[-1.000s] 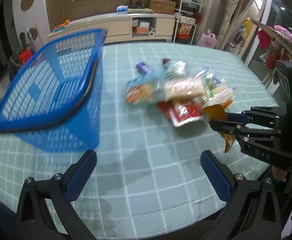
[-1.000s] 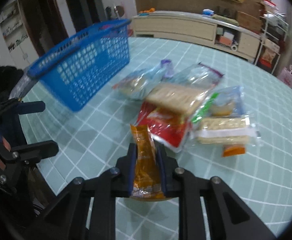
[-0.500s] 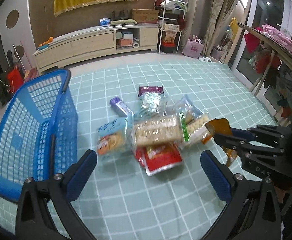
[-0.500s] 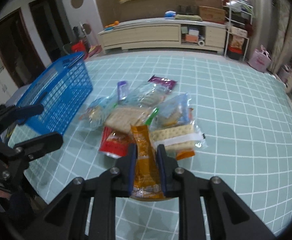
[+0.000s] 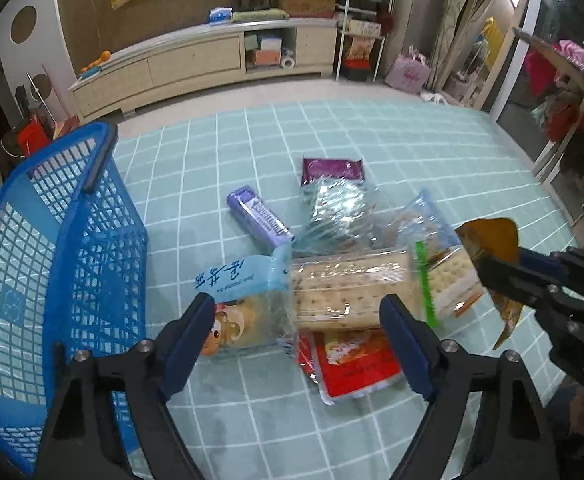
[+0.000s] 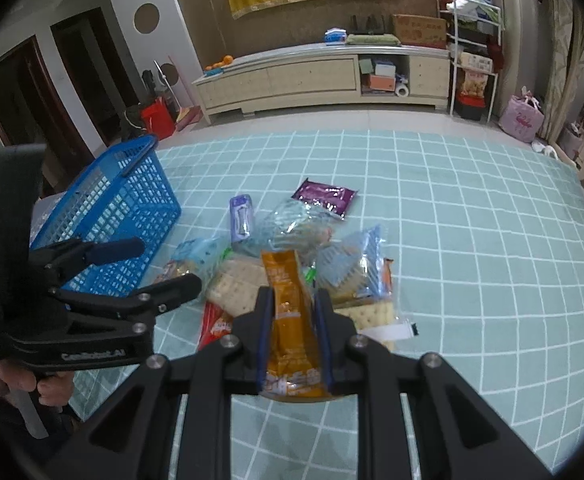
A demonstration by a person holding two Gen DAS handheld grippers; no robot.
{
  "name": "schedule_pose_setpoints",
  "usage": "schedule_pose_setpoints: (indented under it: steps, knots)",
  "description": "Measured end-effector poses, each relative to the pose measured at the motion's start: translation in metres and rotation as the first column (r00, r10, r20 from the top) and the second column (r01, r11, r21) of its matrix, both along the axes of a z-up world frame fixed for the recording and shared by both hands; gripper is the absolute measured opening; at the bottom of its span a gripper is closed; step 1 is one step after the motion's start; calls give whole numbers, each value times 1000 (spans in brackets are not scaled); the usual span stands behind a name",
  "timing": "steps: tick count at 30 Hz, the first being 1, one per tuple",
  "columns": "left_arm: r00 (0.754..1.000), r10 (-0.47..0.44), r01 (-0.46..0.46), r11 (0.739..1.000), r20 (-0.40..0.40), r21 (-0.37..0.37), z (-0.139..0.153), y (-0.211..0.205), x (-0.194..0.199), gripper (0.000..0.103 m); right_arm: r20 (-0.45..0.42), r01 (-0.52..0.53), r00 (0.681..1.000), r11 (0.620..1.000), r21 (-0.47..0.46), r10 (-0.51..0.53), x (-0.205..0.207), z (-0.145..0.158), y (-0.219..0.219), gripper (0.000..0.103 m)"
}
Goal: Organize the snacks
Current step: 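Lift the orange pouch with the right tool while the left tool approaches the snack pile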
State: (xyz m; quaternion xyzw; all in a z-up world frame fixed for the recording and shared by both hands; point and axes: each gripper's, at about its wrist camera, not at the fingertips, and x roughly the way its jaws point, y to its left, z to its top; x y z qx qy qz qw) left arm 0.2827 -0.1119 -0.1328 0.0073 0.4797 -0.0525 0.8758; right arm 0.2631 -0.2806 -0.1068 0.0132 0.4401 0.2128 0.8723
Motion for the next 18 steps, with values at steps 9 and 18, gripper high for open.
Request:
schedule_pose_setpoints:
  steps: [9, 18]
  knots:
    - [994, 42, -41, 999, -99, 10, -32, 10, 26, 47, -32, -1, 999, 1000, 23, 2, 13, -15, -3, 24]
    - [996, 46, -45, 999, -76, 11, -24, 15, 24, 10, -46, 4, 999, 999, 32, -3, 14, -19, -3, 24]
